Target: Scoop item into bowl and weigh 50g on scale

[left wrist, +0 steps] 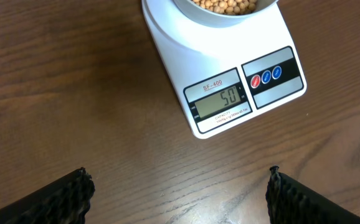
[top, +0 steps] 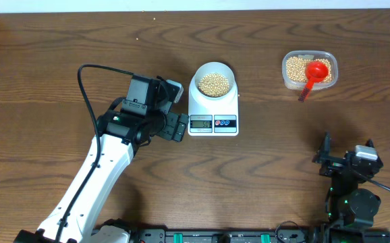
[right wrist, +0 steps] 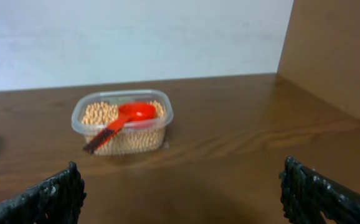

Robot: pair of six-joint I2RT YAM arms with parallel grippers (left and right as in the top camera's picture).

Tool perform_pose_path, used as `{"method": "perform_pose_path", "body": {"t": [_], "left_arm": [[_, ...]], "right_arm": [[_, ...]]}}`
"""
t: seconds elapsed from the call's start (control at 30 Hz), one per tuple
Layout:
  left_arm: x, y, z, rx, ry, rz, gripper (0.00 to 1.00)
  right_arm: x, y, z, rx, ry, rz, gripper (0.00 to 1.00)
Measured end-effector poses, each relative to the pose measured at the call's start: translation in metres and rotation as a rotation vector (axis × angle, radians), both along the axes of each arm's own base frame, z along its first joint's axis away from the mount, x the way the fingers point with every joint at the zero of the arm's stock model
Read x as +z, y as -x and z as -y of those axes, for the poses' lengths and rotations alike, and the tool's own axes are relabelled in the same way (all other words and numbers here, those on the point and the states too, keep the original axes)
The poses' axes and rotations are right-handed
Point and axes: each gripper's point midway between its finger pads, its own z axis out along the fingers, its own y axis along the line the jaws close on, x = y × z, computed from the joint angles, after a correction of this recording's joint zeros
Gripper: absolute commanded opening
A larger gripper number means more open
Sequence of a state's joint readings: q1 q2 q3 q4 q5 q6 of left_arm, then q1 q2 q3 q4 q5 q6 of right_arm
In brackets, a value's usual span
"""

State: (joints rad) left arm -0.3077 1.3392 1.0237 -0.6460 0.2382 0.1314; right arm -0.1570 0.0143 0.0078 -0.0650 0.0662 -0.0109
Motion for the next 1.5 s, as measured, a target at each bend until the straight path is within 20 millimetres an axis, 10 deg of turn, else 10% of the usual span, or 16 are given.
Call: {"method": "perform_pose_path", "body": {"t": [1.5], "left_arm": [[0.0001,-0.0001,0.0000,0.000,0.000,0.000,0.91]], "right_arm": [[0.0003,-0.0012,-0.0069,0.029,0.000,0.002,0.99]]}}
